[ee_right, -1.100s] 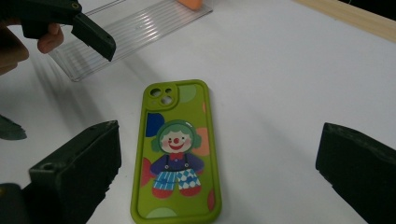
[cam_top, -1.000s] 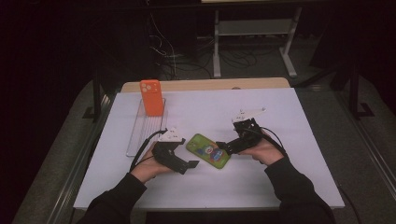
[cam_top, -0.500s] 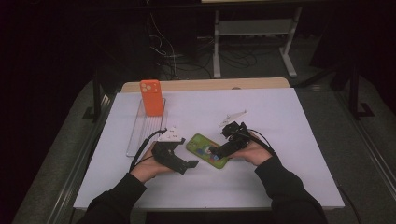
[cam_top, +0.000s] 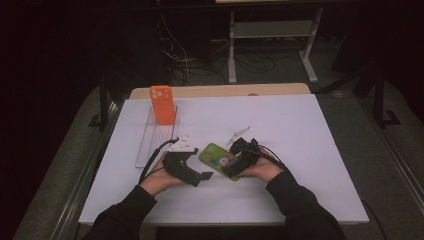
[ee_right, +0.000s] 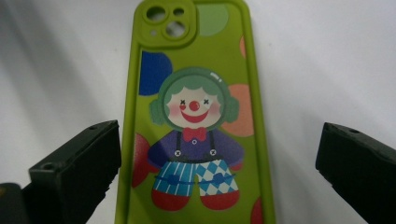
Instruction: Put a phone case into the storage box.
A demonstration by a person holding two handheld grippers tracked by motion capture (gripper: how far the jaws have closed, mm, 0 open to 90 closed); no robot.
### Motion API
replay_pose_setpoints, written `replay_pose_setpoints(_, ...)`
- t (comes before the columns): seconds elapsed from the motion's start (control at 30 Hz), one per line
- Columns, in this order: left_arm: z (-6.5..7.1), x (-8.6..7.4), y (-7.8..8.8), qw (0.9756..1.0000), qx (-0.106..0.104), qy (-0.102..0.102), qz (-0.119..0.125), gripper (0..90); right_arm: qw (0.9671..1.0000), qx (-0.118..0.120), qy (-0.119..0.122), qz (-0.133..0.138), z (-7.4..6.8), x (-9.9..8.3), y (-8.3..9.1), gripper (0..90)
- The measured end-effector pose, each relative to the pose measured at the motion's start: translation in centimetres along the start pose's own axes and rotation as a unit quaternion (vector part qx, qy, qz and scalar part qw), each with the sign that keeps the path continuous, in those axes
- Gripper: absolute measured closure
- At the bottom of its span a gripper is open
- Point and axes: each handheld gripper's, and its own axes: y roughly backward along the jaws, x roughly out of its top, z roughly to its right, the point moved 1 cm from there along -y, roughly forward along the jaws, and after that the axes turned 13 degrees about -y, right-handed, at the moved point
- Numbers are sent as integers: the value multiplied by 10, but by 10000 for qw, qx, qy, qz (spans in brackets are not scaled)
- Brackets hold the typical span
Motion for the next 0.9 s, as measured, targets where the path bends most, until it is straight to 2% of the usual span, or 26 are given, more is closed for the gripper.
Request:
replay_pose_setpoints(0.3,-1,0,1,10000,-16,-43,18,0,9998,62,-32,-199,-3,-4,-8,0)
replay_pose_setpoints(0.4,1,0,1,10000,-32,61,17,0,9997,23,-8,-260,-4,-5,-10,0)
replay_pose_setpoints(0.47,0,0,0,10000,-12,6,-4,0,9996,8,-1,-277,-5,-7,-12,0)
replay_pose_setpoints(0.53,1,0,0,10000,-33,77,21,0,9996,-79,31,-261,-7,-7,-12,0)
replay_pose_setpoints(0.6,-1,0,1,10000,-11,-1,-13,0,9996,-97,43,-263,-7,-8,-12,10)
replay_pose_setpoints(0.67,0,0,1,10000,-9,22,-21,0,9996,-120,37,-254,-8,-8,-11,18)
replay_pose_setpoints(0.8,0,0,1,10000,-16,53,7,0,9997,-108,89,-214,-12,-10,-9,105)
replay_pose_setpoints(0.83,0,0,1,10000,-15,44,-5,0,9995,-131,226,-203,-11,-11,-8,134)
replay_pose_setpoints(0.9,0,0,1,10000,-18,47,-7,0,9994,-160,247,-175,-13,-12,-7,142)
